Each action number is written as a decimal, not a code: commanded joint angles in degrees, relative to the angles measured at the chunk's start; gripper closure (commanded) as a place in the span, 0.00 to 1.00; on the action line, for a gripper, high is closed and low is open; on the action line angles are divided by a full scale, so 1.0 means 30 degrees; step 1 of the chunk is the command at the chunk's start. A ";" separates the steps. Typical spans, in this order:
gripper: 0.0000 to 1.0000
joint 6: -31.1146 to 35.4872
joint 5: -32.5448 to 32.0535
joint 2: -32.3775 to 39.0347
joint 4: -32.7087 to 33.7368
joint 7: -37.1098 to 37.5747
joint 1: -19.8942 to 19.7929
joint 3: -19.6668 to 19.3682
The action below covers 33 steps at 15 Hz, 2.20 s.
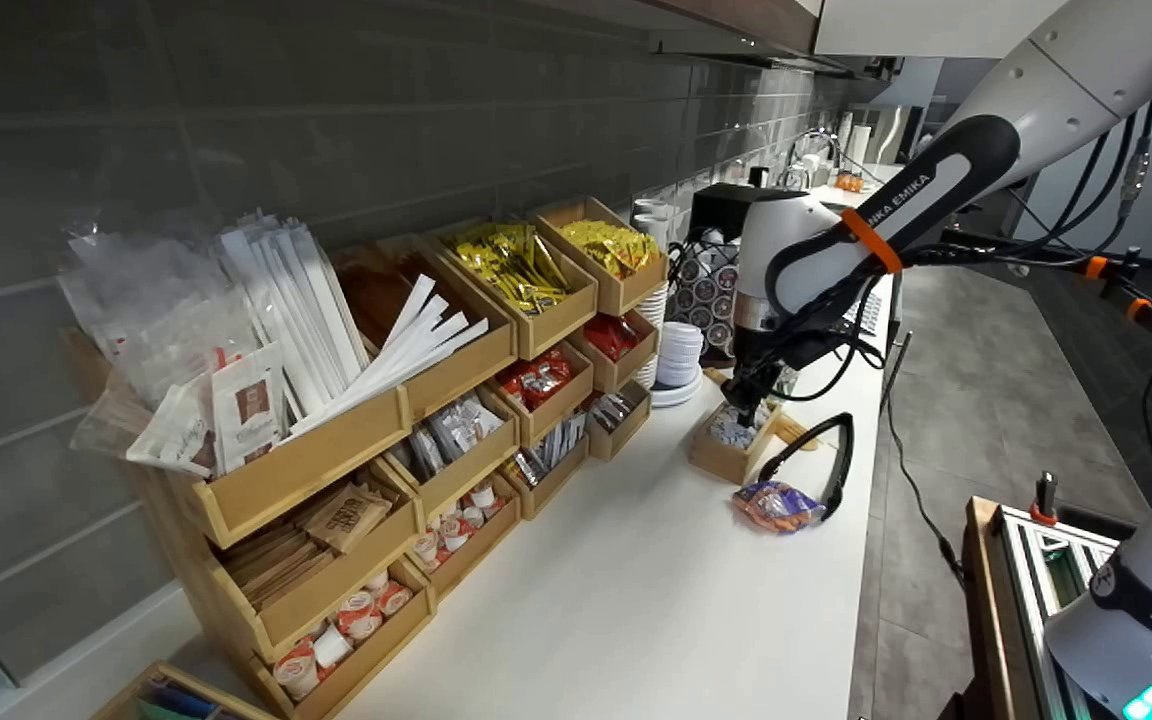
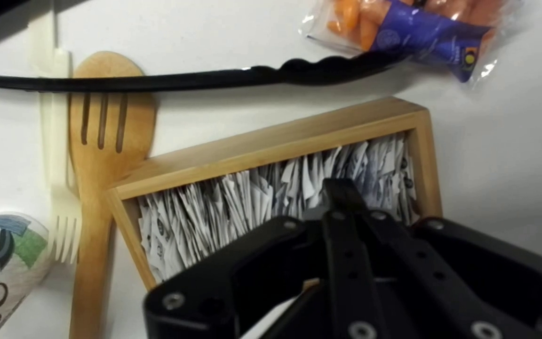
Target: Remove one object from the box
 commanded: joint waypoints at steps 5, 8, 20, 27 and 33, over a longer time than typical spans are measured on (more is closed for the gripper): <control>1.00 -0.0837 0.0055 -0.0426 0.0087 0.0027 -0.0035 0.0025; 1.00 -0.1129 0.0537 -0.1109 -0.0022 -0.0422 -0.0107 0.0076; 1.00 -0.3036 0.1430 -0.2848 0.0043 -0.1322 -0.0029 0.0252; 0.93 -0.2851 0.1096 -0.2639 0.0091 -0.1064 -0.0075 0.0247; 1.00 -0.2859 0.1036 -0.2512 0.0111 -0.1013 -0.0078 0.0247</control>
